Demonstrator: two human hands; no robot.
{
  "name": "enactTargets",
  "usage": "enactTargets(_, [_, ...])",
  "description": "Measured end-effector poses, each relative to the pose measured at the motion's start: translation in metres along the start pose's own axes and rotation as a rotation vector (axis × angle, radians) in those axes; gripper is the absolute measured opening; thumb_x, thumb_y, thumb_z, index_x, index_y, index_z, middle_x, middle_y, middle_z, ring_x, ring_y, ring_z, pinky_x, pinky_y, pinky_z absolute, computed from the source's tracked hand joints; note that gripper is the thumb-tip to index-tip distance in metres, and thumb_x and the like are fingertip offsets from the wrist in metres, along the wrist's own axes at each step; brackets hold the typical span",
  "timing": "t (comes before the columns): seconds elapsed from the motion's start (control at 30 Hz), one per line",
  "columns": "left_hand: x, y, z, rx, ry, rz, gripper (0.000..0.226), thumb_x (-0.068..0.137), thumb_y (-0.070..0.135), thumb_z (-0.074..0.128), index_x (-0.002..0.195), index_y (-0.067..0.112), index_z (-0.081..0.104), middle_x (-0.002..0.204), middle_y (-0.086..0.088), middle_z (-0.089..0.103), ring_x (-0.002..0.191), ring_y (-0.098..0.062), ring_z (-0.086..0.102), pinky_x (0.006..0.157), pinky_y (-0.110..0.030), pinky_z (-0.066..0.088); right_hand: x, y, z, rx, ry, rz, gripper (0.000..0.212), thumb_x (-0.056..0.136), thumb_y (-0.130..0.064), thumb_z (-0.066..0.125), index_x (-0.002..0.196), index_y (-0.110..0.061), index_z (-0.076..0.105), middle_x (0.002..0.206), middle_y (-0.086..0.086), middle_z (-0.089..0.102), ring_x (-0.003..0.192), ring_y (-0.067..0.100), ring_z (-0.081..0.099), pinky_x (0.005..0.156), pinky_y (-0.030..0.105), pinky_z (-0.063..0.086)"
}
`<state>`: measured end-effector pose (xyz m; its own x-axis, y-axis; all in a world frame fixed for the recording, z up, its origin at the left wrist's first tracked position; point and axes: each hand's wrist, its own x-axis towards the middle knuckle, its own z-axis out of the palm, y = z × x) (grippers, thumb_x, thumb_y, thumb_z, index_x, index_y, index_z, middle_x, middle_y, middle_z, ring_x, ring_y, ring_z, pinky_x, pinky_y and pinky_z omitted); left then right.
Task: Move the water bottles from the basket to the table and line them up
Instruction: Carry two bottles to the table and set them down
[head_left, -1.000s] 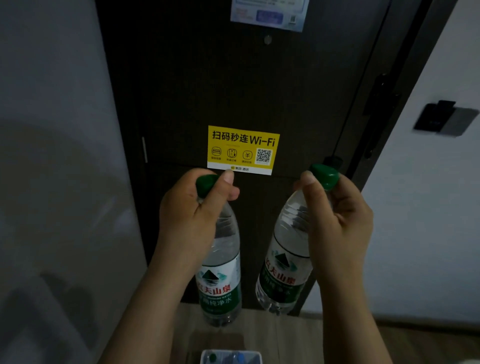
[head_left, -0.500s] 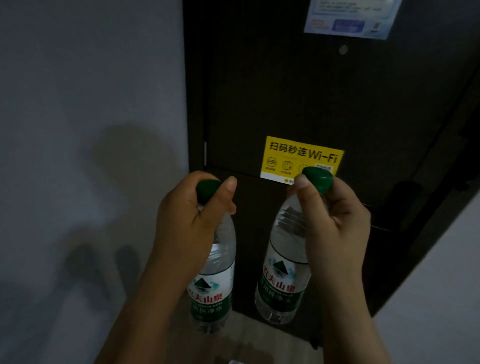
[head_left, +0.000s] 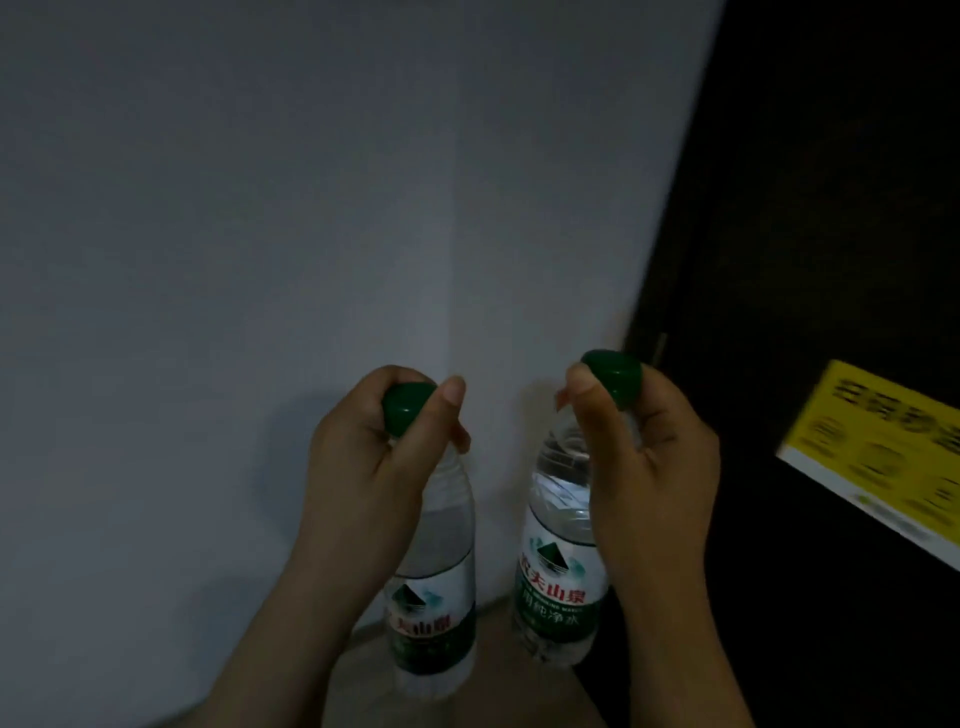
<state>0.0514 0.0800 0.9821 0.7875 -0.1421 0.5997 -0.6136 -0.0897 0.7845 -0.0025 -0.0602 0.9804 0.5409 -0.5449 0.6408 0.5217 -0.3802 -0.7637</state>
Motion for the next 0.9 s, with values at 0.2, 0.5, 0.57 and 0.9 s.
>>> enactTargets(0.2, [-0.021, 0.011, -0.072, 0.274, 0.240, -0.032, 0.035, 0.086, 0.043, 0.051, 0.070, 0.014, 0.062, 0.071, 0.012, 0.067, 0.067, -0.001, 0.062, 0.059, -0.004, 0.040, -0.019, -0.008, 0.063, 0.123, -0.198, 0.060, 0.022, 0.079, -0.053, 0.059, 0.082, -0.033, 0.068, 0.081, -0.015, 0.071, 0.077, 0.002, 0.067, 0.064, 0.009, 0.049])
enactTargets(0.5, [-0.089, 0.043, -0.179, 0.480, 0.601, -0.085, 0.035, 0.086, 0.045, 0.053, 0.068, 0.015, 0.061, 0.066, 0.009, 0.067, 0.063, -0.004, 0.062, 0.057, -0.005, 0.040, -0.084, -0.063, 0.153, 0.431, -0.535, 0.026, 0.027, 0.081, -0.048, 0.058, 0.084, -0.023, 0.068, 0.078, -0.010, 0.070, 0.075, 0.006, 0.066, 0.066, 0.012, 0.050])
enactTargets(0.57, [-0.108, 0.054, -0.202, 0.512, 0.669, -0.093, 0.034, 0.085, 0.042, 0.053, 0.068, 0.014, 0.061, 0.064, 0.008, 0.067, 0.060, -0.006, 0.062, 0.056, -0.007, 0.040, -0.105, -0.080, 0.169, 0.483, -0.600, 0.022, 0.027, 0.081, -0.047, 0.058, 0.083, -0.022, 0.068, 0.078, -0.009, 0.070, 0.074, 0.007, 0.065, 0.065, 0.012, 0.049])
enactTargets(0.9, [-0.234, 0.133, -0.306, 0.699, 0.940, -0.129, 0.033, 0.085, 0.045, 0.054, 0.068, 0.017, 0.060, 0.064, 0.008, 0.066, 0.061, -0.007, 0.062, 0.056, -0.009, 0.041, -0.236, -0.187, 0.212, 0.748, -0.872, 0.005, 0.024, 0.085, -0.040, 0.058, 0.080, -0.018, 0.066, 0.073, -0.005, 0.068, 0.069, 0.005, 0.063, 0.062, 0.008, 0.047])
